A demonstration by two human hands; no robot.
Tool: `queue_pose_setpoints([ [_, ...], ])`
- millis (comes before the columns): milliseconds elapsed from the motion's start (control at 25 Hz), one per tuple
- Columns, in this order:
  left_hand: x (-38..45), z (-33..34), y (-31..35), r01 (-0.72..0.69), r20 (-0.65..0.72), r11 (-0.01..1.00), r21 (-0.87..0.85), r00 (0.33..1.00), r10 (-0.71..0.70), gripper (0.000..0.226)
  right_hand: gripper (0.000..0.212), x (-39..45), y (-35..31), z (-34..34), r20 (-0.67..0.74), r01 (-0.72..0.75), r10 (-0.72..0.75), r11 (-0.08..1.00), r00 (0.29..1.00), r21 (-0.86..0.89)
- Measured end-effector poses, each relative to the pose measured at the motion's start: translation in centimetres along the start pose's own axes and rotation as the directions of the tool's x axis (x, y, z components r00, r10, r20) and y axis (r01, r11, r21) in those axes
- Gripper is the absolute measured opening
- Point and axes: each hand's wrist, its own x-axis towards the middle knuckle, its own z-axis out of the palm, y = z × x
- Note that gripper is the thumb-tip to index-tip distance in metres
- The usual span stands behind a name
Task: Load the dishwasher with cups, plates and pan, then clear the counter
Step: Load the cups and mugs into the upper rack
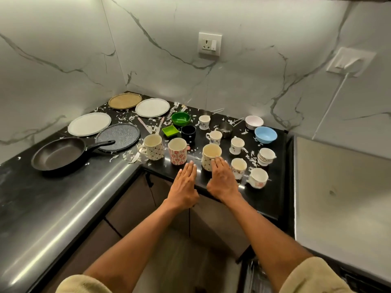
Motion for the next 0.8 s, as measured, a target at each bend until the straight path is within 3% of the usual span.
queue_pose_setpoints([
  [160, 6.1, -1.1, -1.0, -0.029, 0.015, 1.0, -0.012, 0.999, 0.029, 0.088, 0.052, 5.8, 1.3, 0.7, -0.094, 0.005, -0.009, 0.999, 0.996, -0.05],
  [320, 10.0, -1.6, -2.0, -0.065, 0.037, 0.995, -0.07, 0.997, 0.067, 0.08, 0.02, 9.2, 2.2, 2.8, -0.044, -0.072, 0.068, 0.992, 0.997, -0.103],
  [440, 11.8, -1.9, -3.0, -0.135, 0.044, 0.973, -0.19, 0.988, 0.146, 0.063, 0.014, 10.8, 2.3, 3.4, -0.055, -0.101, 0.096, 0.989, 0.994, -0.104],
  [560, 13.3, -1.8, -4.1, -0.193, -0.007, 0.929, -0.315, 0.979, 0.201, 0.039, 0.01, 11.7, 1.1, 2.5, -0.093, -0.089, 0.094, 0.994, 0.991, 0.059],
  [680, 13.9, -2.2, -4.8, -0.19, -0.008, 0.892, -0.409, 0.979, 0.205, 0.04, 0.009, 11.8, 0.0, 1.7, -0.166, -0.108, 0.163, 0.949, 0.973, 0.295],
  [800, 14.6, -2.7, -5.4, -0.174, 0.028, 0.838, -0.517, 0.975, 0.22, 0.047, 0.024, 11.7, 0.8, 1.8, -0.245, -0.151, 0.232, 0.939, 0.941, 0.311],
])
